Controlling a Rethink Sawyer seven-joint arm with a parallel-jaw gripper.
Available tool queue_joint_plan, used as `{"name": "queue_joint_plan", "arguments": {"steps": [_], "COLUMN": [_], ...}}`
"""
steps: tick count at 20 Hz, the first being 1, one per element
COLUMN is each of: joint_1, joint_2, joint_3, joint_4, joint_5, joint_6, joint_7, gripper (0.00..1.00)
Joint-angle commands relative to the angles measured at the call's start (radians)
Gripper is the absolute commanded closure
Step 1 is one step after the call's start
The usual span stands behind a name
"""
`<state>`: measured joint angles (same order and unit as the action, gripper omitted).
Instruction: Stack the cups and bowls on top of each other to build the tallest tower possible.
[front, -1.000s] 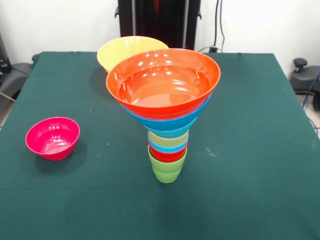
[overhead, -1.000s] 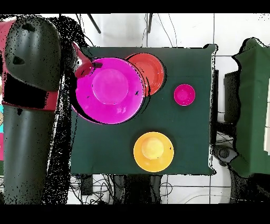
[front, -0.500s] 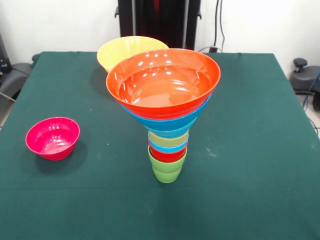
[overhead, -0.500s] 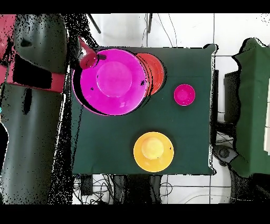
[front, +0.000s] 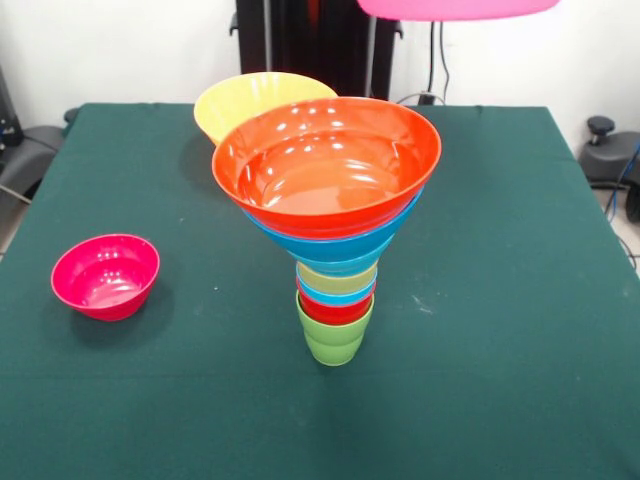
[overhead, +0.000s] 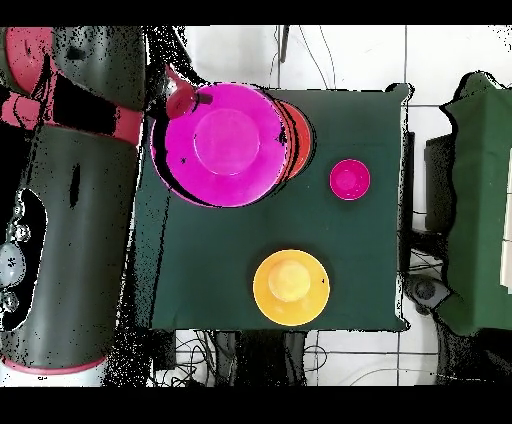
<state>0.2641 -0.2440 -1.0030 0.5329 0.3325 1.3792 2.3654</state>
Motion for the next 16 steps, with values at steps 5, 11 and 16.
{"name": "queue_joint_plan", "arguments": {"steps": [5, 11, 16], "joint_1": [-0.060, -0.070, -0.079], "joint_2": [0.028, 0.034, 0.043], "joint_3": [0.070, 0.063, 0.066], "joint_4": [-0.110, -0.137, -0.151], "joint_5": [-0.017, -0.018, -0.020], "joint_6": [0.143, 0.157, 0.150], "joint_7": [-0.107, -0.110, -0.111], "gripper": [1.00, 1.00, 1.00]}}
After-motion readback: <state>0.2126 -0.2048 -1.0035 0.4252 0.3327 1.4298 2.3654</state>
